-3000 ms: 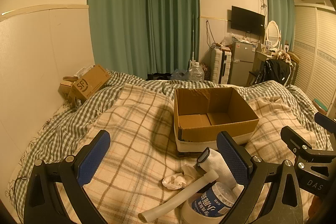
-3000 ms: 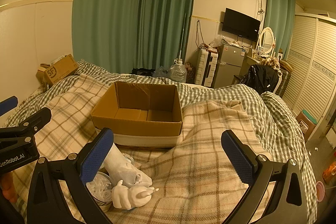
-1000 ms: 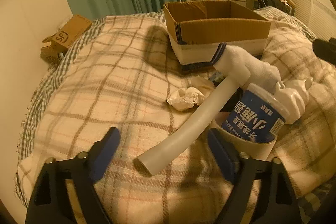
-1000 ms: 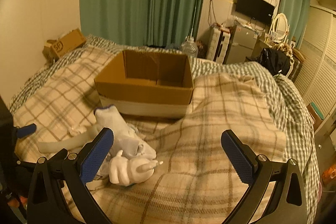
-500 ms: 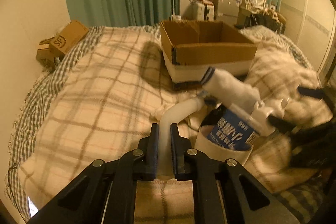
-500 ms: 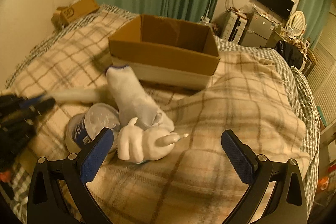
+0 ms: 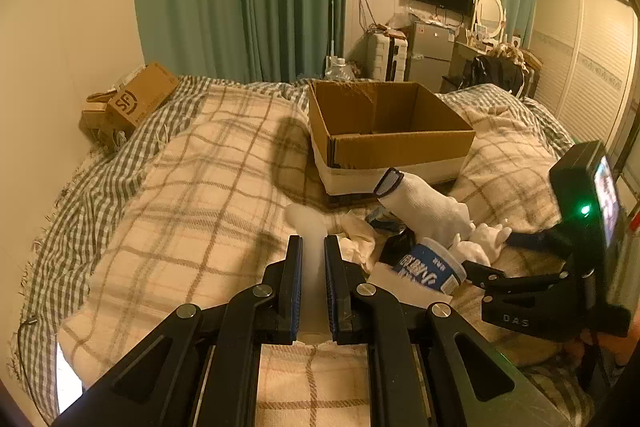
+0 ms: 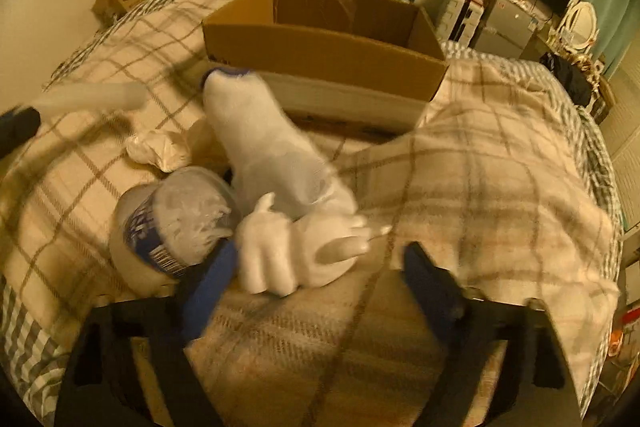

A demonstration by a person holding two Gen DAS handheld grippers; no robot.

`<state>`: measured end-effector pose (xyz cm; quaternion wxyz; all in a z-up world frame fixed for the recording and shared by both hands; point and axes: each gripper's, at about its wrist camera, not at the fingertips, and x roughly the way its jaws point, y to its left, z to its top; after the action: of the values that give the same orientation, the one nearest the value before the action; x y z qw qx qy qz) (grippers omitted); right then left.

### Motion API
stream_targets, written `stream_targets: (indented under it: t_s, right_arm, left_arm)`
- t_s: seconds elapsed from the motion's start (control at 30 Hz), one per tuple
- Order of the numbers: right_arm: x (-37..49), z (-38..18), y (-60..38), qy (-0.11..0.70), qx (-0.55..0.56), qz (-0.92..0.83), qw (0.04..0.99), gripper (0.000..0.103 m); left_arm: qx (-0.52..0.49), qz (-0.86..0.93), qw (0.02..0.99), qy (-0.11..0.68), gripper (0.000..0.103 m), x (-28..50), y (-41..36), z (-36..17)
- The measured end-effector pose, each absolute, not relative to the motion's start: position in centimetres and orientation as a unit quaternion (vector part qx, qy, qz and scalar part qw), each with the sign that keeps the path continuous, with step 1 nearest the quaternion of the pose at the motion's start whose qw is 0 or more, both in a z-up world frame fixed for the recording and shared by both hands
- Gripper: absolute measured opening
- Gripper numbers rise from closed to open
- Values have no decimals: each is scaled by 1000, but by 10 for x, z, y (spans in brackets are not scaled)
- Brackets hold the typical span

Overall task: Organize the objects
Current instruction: 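Grasp the white plastic tube with the left tool while the right tool grasps the white plush toy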

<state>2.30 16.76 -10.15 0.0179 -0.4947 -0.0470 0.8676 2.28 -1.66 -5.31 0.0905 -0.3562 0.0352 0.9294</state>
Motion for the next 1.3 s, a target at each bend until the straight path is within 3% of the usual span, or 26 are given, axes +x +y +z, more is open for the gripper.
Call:
stream_targets:
  t_s: [0.03,0.27,0.3,0.33,0.37,0.6,0.63,0.67,0.73,1.2,1.3]
  right_arm:
    - [23,-103,166,-47,-497,866,14,60]
    - [37,-82,163,-46,-460,887,10,55]
    - [39,-74,162,-51,-448,892,12,46]
    - [41,-64,161,-53,-436,899,7,5]
    - [40,-58,162,-49,-430,902,2,1]
    - [30,-65,168,-31,-449,893,-14,5]
    - [29,-69,170,-28,-453,891,-5,19]
    - [30,-72,174,-23,-455,890,-3,45]
    - [28,-77,178,-3,-458,889,-9,66]
    - [-5,-128,169,-31,-535,844,-2,67]
    - [-4,-128,168,-31,-532,846,-9,58]
  left_arm:
    - [-354,930,90,35,10,24,-16,-52]
    - [-348,932,92,36,10,23,-15,-45]
    - [-348,932,93,36,10,22,-15,-44]
    - [-347,933,95,35,10,19,-14,-41]
    - [-345,933,98,36,10,16,-13,-39]
    - [-333,937,100,36,10,5,-7,-31]
    - [-333,937,100,36,10,4,-8,-33]
    - [-334,937,100,35,10,4,-8,-35]
    - [-339,935,103,30,10,4,-9,-39]
    - [-362,925,112,11,10,3,-15,-60]
    - [-361,926,111,11,10,4,-16,-58]
